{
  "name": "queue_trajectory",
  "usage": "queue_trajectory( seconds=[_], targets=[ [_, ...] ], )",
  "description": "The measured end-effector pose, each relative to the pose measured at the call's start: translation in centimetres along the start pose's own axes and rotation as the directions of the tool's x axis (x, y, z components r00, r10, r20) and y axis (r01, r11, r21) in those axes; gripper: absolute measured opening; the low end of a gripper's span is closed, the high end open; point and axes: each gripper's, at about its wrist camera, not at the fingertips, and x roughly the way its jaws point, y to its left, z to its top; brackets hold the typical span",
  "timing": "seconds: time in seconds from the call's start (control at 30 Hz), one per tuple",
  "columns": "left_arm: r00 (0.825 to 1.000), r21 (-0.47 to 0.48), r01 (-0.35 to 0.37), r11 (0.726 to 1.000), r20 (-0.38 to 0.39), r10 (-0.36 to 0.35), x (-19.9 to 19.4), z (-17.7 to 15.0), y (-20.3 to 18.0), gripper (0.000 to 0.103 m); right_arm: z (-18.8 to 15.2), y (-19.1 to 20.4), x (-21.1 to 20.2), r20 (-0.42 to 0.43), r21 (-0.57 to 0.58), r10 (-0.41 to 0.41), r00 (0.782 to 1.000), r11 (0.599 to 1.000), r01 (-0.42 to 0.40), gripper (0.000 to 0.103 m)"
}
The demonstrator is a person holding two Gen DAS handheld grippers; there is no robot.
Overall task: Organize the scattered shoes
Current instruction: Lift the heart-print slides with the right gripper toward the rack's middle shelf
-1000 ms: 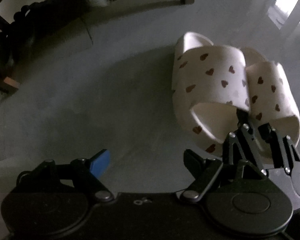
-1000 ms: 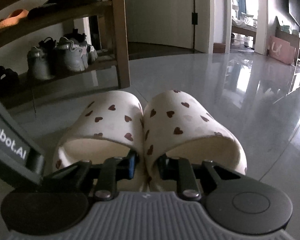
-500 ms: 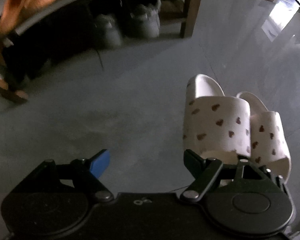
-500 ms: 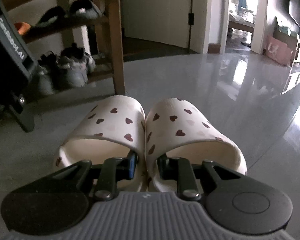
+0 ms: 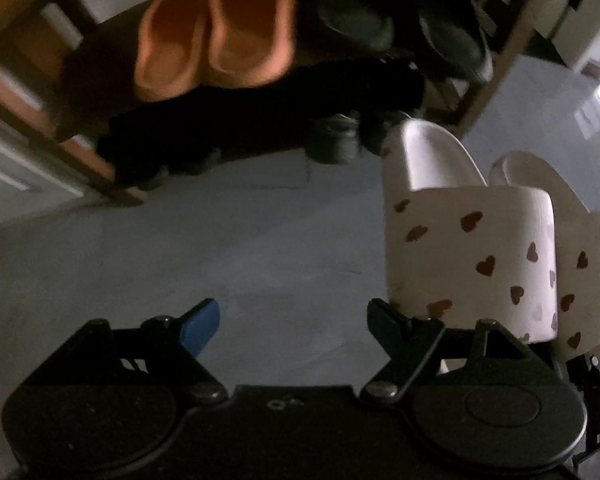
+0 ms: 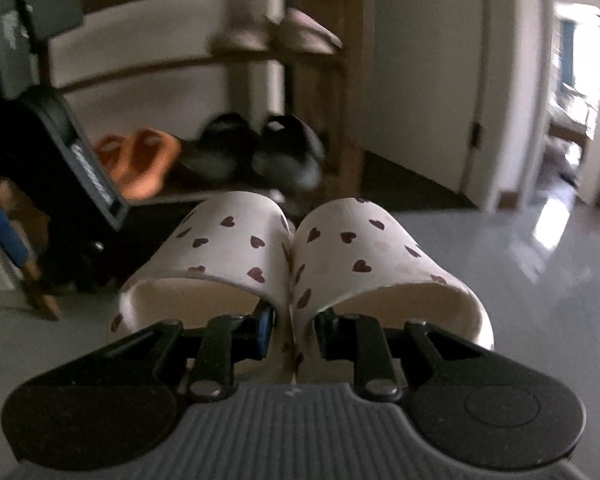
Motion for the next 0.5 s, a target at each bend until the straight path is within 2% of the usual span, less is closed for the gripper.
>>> queue_trajectory(
  seconds=[0.27, 0.5],
  targets=[
    [0.999, -0.068, -0.033, 0.997, -0.008, 0.033, -4.7, 0.9, 6.5, 0.081, 6.0, 5.4, -3.0, 0.041, -0.038, 0.078, 0.996, 0.996, -0.076, 0.026],
    [1.0, -0.152, -0.023, 0.988, -0.015, 0.021, -9.9, 1.5, 11.9, 0.081, 11.3, 9.4, -5.5, 0.053, -0.064, 0.114, 0.992, 0.992, -0.11, 0.027]
  ],
)
